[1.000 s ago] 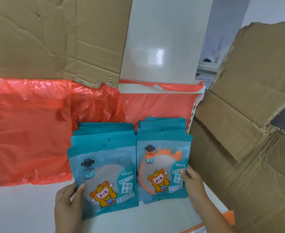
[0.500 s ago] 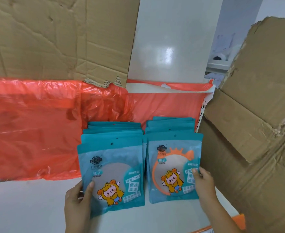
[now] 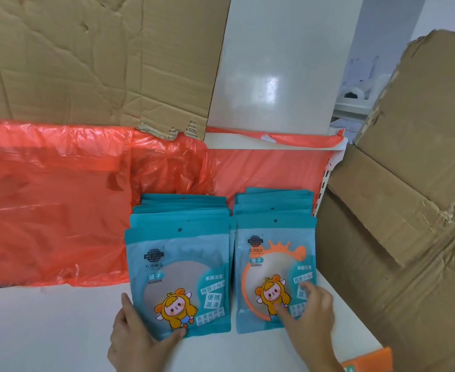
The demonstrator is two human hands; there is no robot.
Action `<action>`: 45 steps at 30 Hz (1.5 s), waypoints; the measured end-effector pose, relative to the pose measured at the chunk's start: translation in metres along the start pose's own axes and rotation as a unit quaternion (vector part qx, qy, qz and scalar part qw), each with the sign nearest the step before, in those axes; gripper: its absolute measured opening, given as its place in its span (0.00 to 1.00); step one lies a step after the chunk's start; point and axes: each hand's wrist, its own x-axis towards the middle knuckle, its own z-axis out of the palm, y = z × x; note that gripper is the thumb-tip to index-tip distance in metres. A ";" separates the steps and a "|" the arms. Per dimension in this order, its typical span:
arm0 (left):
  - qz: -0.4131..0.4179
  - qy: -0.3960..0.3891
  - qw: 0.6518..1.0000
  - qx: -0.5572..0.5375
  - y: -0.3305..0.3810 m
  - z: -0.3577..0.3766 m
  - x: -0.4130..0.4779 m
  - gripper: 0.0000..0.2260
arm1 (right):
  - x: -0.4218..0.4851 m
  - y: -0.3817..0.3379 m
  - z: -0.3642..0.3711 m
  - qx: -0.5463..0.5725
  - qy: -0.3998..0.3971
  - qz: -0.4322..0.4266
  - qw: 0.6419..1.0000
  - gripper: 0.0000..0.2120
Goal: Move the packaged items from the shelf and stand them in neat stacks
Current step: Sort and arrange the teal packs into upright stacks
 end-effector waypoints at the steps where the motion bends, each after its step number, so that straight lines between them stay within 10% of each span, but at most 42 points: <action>1: 0.003 0.008 1.000 0.007 0.001 0.002 -0.001 0.66 | -0.005 -0.004 0.003 -0.043 -0.038 -0.046 0.997 0.32; 20: 0.033 0.093 0.995 -0.016 0.010 0.022 0.005 0.56 | 0.031 -0.003 0.043 -0.118 -0.044 -0.166 0.978 0.26; 36: 0.028 0.004 0.992 -0.121 -0.004 0.003 0.010 0.59 | 0.004 -0.020 0.022 -0.011 -0.157 -0.127 0.979 0.17; 45: 0.034 -0.004 0.967 -0.254 -0.047 -0.069 -0.018 0.27 | -0.048 -0.092 0.039 0.195 -0.220 -0.152 0.944 0.20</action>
